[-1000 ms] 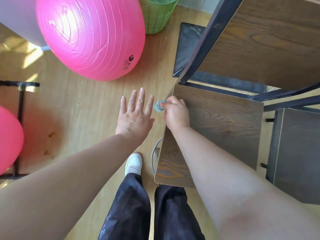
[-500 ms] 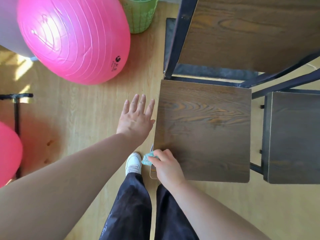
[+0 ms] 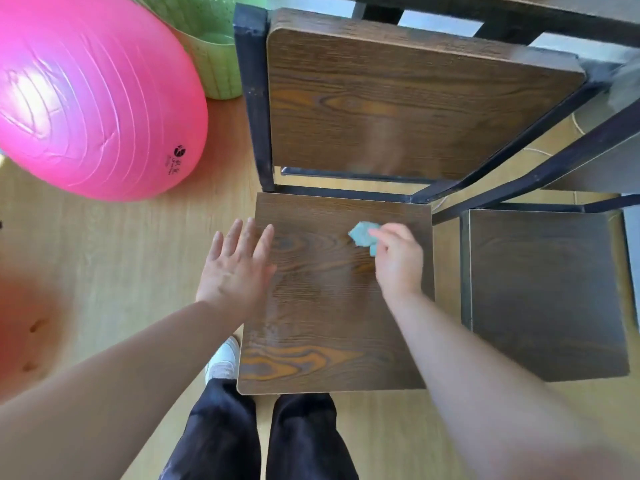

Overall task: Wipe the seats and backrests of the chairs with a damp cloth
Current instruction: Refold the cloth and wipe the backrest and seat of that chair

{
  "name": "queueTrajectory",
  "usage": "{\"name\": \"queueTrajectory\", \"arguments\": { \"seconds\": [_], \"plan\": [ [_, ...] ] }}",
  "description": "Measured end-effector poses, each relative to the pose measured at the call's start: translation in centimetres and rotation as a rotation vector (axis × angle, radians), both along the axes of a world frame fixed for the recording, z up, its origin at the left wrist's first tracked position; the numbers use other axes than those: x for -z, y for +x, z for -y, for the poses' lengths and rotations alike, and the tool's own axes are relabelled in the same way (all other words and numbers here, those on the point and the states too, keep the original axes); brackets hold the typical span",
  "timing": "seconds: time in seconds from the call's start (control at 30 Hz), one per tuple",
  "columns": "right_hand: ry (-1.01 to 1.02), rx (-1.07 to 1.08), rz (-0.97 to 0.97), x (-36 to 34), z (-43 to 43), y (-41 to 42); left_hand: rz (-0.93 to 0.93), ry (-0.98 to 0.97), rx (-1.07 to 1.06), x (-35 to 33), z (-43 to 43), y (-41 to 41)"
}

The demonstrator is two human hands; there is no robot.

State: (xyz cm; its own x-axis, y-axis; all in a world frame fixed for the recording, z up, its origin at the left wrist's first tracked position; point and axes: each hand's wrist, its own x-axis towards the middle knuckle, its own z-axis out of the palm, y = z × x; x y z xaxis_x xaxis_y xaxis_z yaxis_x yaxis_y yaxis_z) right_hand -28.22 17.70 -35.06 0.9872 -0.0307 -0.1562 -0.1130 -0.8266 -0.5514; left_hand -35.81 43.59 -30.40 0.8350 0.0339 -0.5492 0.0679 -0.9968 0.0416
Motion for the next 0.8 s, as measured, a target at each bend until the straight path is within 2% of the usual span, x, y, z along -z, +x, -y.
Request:
{"name": "queueTrajectory", "arguments": {
  "seconds": [0.13, 0.23, 0.37, 0.47, 0.53, 0.63, 0.73, 0.8],
  "plan": [
    [-0.091, -0.220, 0.001, 0.2, 1.9, 7.9, 0.008, -0.020, 0.019, 1.1, 2.7, 0.2],
    [-0.155, -0.306, -0.070, -0.2, 1.8, 11.4, 0.003, -0.031, 0.024, 1.8, 4.2, 0.4],
    [-0.485, -0.365, -0.372, 0.5, 1.4, 14.7, 0.021, -0.024, -0.002, 2.6, 5.6, 1.3],
    [-0.618, -0.659, -0.564, 2.1, 1.4, 16.5, 0.031, -0.015, -0.019, 3.0, 6.4, 2.5],
    [-0.582, -0.741, -0.583, 3.0, 1.4, 17.4, 0.053, -0.012, -0.031, 3.3, 7.0, 3.3],
    [-0.439, -0.621, -0.642, 2.6, 1.0, 17.5, 0.075, -0.015, -0.023, 3.8, 7.9, 4.0],
    [-0.375, -0.519, -0.578, 1.9, 1.5, 17.0, 0.092, -0.020, -0.012, 4.2, 8.8, 4.4],
    [-0.406, -0.586, -0.524, 1.6, 2.1, 16.7, 0.107, -0.027, -0.012, 4.5, 9.2, 4.5]
  ]
}}
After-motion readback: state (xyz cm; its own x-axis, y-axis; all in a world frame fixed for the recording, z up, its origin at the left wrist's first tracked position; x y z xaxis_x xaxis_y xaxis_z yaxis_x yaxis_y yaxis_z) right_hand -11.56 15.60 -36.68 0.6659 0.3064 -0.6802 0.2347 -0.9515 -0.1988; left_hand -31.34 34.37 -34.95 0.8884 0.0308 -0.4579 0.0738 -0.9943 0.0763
